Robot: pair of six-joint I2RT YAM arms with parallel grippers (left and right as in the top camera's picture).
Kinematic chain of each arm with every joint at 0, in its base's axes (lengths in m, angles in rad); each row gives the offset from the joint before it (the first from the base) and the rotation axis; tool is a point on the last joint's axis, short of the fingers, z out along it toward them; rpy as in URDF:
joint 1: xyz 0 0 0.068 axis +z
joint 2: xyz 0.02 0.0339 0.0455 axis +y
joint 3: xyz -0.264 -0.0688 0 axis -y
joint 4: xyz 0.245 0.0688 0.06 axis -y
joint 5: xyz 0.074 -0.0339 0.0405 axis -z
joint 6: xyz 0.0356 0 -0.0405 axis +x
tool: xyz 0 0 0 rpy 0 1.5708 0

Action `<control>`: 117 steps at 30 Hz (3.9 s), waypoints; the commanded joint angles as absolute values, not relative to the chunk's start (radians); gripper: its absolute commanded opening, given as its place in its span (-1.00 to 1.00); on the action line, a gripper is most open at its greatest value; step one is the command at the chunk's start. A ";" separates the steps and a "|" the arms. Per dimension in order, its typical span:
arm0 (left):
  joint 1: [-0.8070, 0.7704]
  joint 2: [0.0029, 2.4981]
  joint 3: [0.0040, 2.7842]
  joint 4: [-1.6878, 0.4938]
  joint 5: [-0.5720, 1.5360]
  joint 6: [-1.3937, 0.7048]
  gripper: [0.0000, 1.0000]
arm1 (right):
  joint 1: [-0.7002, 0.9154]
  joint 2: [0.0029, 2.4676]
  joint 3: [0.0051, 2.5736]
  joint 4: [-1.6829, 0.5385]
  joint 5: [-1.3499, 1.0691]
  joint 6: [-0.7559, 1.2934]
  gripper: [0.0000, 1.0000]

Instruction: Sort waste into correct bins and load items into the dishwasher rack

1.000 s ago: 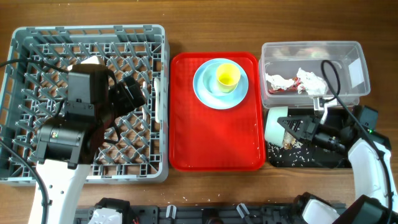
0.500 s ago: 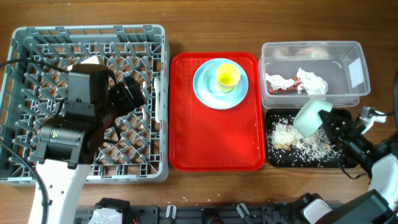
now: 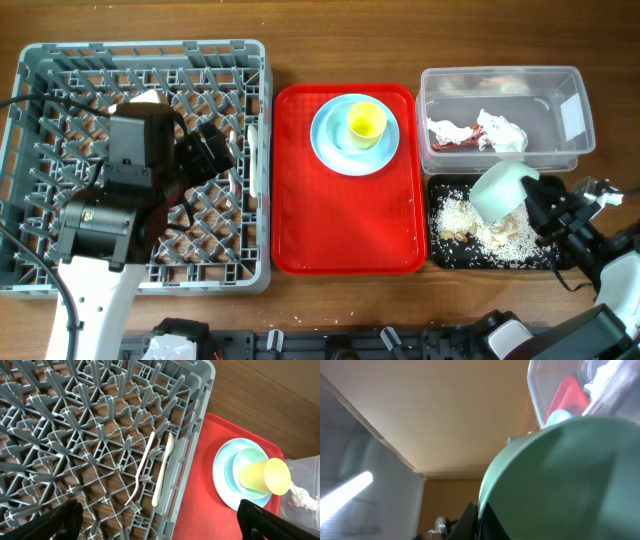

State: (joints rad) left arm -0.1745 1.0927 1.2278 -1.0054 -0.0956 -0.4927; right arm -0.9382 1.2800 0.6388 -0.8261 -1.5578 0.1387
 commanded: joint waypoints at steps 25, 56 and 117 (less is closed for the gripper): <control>-0.168 1.088 1.238 -1.004 -0.101 -0.506 1.00 | 0.468 0.857 0.929 -0.812 -0.326 0.842 -0.91; -0.168 1.088 1.238 -1.004 -0.101 -0.506 1.00 | 0.172 0.807 1.163 -1.162 0.277 0.615 1.00; -0.749 2.035 1.966 -0.992 0.180 -0.295 -0.47 | -0.402 0.567 1.163 -1.146 0.224 0.471 0.99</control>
